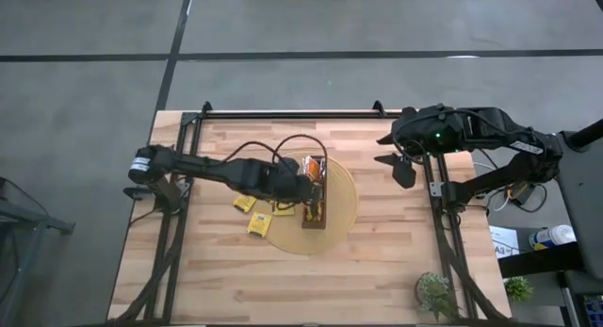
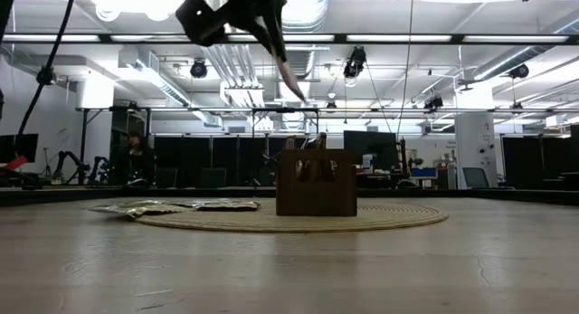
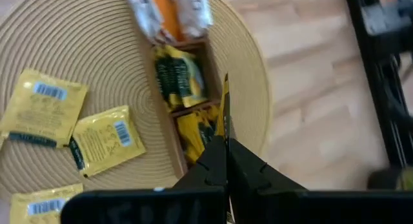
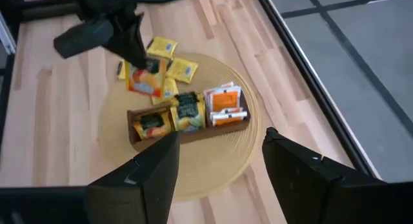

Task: Pick & Place Tea
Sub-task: Put the orange tea bag into the bottom section of the wooden organizer

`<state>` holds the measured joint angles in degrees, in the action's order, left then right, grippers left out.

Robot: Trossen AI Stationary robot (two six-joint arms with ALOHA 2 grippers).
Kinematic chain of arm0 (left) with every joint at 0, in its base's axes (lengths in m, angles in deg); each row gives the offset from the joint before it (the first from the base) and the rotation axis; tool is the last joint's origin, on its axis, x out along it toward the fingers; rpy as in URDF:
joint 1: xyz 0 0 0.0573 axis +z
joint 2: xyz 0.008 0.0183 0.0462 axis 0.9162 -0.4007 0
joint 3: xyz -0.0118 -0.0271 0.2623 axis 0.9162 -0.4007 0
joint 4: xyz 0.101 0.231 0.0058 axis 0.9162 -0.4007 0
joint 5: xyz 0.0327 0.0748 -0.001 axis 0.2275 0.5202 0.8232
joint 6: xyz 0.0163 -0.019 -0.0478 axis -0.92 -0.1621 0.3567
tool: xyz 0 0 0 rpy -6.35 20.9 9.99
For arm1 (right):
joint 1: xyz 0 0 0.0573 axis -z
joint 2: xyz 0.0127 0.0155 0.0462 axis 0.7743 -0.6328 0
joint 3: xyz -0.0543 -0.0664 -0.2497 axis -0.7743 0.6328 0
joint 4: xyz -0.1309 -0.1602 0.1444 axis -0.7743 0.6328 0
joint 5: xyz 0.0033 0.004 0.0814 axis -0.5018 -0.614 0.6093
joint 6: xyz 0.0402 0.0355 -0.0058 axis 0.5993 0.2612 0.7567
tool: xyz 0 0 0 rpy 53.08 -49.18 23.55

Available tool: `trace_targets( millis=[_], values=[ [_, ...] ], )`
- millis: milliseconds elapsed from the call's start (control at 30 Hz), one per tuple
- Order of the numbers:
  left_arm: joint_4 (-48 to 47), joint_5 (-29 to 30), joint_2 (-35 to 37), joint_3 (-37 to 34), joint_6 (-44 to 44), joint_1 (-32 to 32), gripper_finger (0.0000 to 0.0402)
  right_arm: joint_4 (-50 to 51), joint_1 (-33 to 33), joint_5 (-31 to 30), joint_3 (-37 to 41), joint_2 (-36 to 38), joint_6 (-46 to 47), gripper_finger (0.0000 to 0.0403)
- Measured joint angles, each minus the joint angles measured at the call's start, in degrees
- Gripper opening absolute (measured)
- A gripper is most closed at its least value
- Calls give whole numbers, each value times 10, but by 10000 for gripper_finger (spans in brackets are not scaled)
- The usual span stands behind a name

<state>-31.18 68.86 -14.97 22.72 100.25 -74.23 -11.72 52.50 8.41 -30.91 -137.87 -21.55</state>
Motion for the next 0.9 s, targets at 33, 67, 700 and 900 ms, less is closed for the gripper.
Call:
trace_targets(
  millis=[33,67,700,900],
  values=[
    [0,10,0,-6,20,-4,0,3,0,0,1,0,-2,219],
    [1,16,0,-10,36,-7,0,4,0,0,2,0,-4,219],
    [17,42,-64,-15,144,-35,0,3,0,1,4,-1,-45,219],
    [-6,53,-64,9,150,-35,0,3,0,1,5,-1,-44,219]
  ],
)
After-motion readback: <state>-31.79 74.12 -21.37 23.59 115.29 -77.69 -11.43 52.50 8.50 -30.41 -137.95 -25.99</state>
